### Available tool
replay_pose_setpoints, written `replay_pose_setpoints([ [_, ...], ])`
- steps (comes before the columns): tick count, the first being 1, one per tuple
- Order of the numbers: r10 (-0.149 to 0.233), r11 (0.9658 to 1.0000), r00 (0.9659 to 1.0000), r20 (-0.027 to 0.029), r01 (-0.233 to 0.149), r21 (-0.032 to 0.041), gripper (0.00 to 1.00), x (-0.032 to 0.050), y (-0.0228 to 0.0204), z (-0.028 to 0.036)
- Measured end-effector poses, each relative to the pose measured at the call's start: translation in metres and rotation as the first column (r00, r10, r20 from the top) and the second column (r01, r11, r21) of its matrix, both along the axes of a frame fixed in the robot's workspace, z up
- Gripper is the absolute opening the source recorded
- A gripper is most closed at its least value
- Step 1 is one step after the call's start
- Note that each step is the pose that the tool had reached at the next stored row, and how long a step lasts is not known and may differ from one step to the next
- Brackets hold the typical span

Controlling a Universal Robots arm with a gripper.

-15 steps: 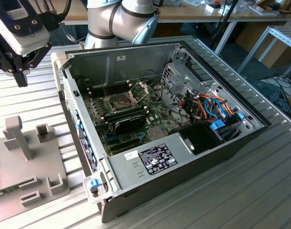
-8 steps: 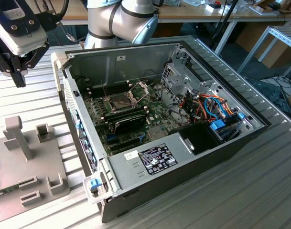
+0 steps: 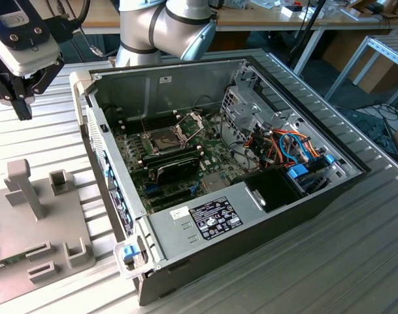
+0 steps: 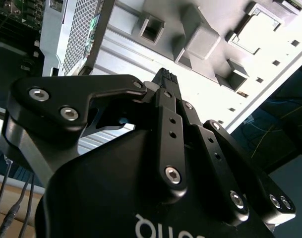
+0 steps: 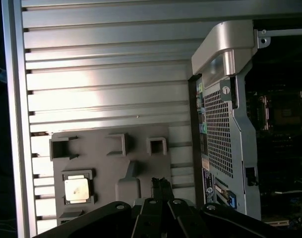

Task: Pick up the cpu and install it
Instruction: 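Reach for the cpu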

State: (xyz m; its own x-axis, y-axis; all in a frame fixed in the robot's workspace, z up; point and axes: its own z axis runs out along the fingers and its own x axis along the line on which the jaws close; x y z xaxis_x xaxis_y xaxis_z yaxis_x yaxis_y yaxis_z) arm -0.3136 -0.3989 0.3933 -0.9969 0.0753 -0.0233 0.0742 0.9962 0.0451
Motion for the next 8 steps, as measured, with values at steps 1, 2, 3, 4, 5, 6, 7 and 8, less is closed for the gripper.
replay_pose_setpoints([
  [1,0.0,1.0,1.0,0.0001,0.0,0.0001,0.11,-0.0004,0.0,0.0],
  [2,0.0,1.0,1.0,0.0001,0.0,0.0001,0.11,-0.0006,0.0,0.0],
  [3,0.0,1.0,1.0,-0.0001,0.0,-0.0001,0.11,-0.0011,0.0,0.0],
  [4,0.0,1.0,1.0,0.0,0.0,0.0,0.11,-0.0016,0.0,0.0],
  [5,0.0,1.0,1.0,0.0001,0.0,0.0001,0.11,-0.0019,0.0,0.0],
  [6,0.0,1.0,1.0,0.0,0.0,0.0,0.11,-0.0021,0.0,0.0],
  [7,0.0,1.0,1.0,0.0,0.0,0.0,0.11,-0.0024,0.0,0.0],
  [8,0.0,1.0,1.0,0.0,0.0,0.0,0.11,-0.0026,0.0,0.0],
])
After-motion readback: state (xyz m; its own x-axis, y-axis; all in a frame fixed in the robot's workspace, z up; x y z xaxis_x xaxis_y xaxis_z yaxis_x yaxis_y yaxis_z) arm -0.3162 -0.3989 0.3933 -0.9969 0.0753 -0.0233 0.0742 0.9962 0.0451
